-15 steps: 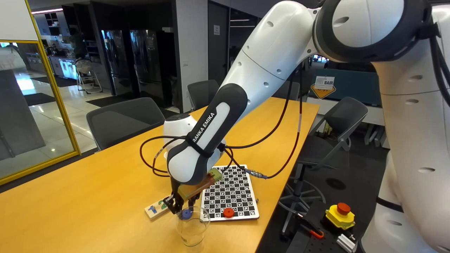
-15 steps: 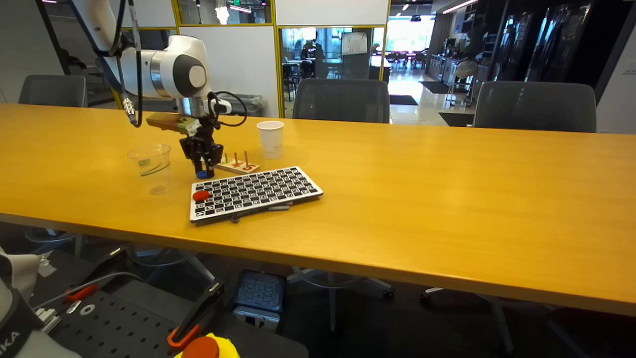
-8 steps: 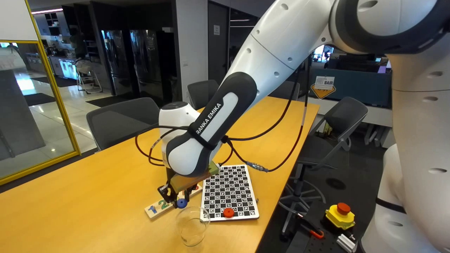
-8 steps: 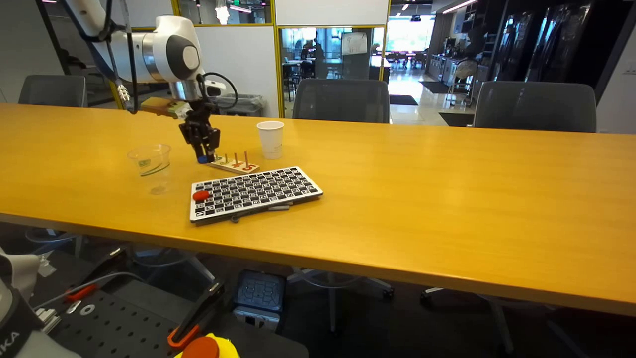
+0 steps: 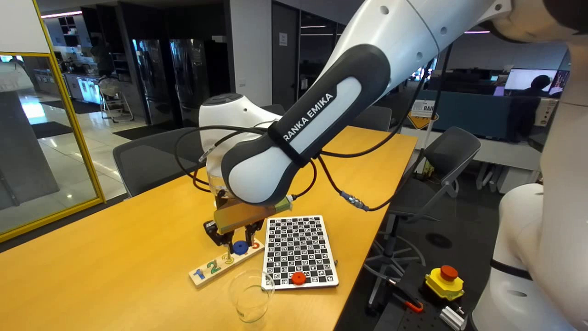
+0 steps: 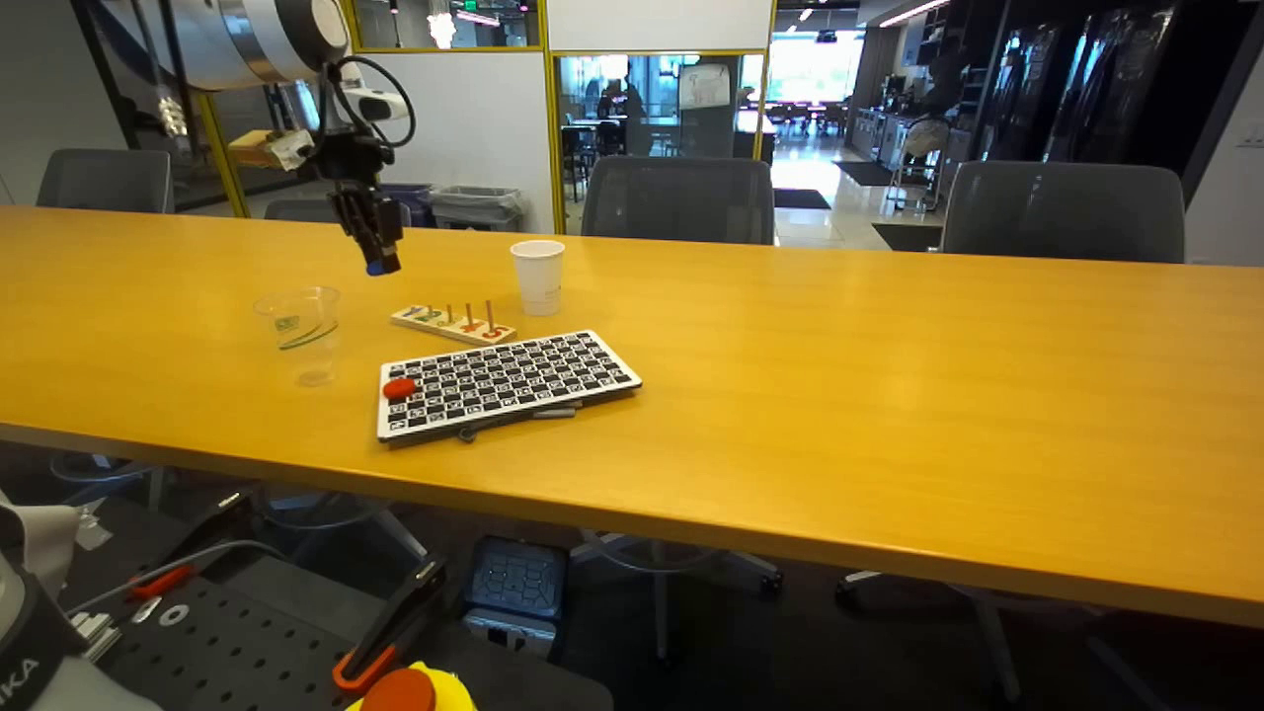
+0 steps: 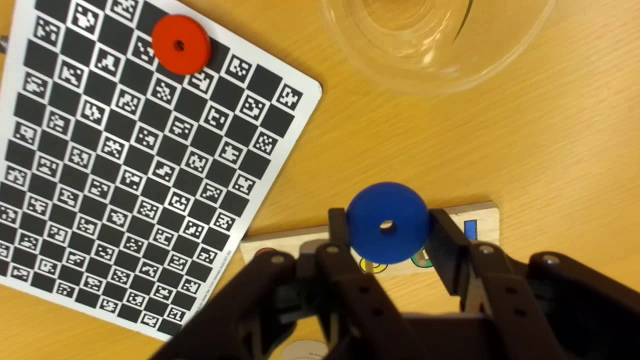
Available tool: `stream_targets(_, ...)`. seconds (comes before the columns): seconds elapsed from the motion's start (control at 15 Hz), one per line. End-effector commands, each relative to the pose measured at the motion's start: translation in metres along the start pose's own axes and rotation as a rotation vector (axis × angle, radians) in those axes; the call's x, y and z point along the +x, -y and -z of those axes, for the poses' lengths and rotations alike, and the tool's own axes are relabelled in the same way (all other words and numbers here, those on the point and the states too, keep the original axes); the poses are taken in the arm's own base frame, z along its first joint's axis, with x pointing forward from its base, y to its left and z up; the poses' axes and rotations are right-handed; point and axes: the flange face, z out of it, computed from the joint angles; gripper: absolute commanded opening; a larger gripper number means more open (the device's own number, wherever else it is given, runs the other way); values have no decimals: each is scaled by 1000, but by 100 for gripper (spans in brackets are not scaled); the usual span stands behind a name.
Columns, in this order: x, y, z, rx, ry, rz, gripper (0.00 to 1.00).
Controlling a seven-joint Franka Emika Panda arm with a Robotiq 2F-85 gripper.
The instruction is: Place the orange rings inside the white cup then put the blue ring in the clear cup
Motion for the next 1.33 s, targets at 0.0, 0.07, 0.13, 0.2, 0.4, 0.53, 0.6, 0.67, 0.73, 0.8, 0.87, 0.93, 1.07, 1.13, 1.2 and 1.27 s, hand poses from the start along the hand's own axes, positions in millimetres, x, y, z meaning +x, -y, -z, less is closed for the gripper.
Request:
stream_targets(0.0, -32, 0, 26, -17, -8, -38, 24)
stream_targets(0.07, -40, 2, 29, -15, 1, -30, 24)
stream_targets(0.13, -47, 5, 31, -11, 8, -25, 24)
stream_targets(0.2, -54, 8, 31, -13, 14, -21, 24)
stream_targets(0.4, -74, 15, 28, -24, 49, 0, 24)
stream_targets(0.53, -83, 17, 25, -26, 68, 9, 24)
stream_targets(0.6, -86, 19, 23, -27, 77, 10, 24)
stream_targets(0.67, -89, 20, 22, -26, 86, 14, 24)
stream_targets(0.73, -91, 21, 20, -25, 92, 16, 24)
stream_targets(0.8, -93, 21, 19, -24, 100, 18, 24)
stream_targets(0.87, -93, 22, 17, -23, 109, 19, 24)
stream_targets(0.93, -94, 22, 16, -22, 114, 17, 24)
stream_targets(1.07, -95, 22, 15, -18, 121, 12, 24)
stream_targets(1.13, -94, 21, 15, -10, 125, 3, 31)
stream_targets(1.2, -93, 20, 14, -8, 129, 1, 68)
stream_targets(1.27, -92, 20, 14, -1, 132, -5, 70)
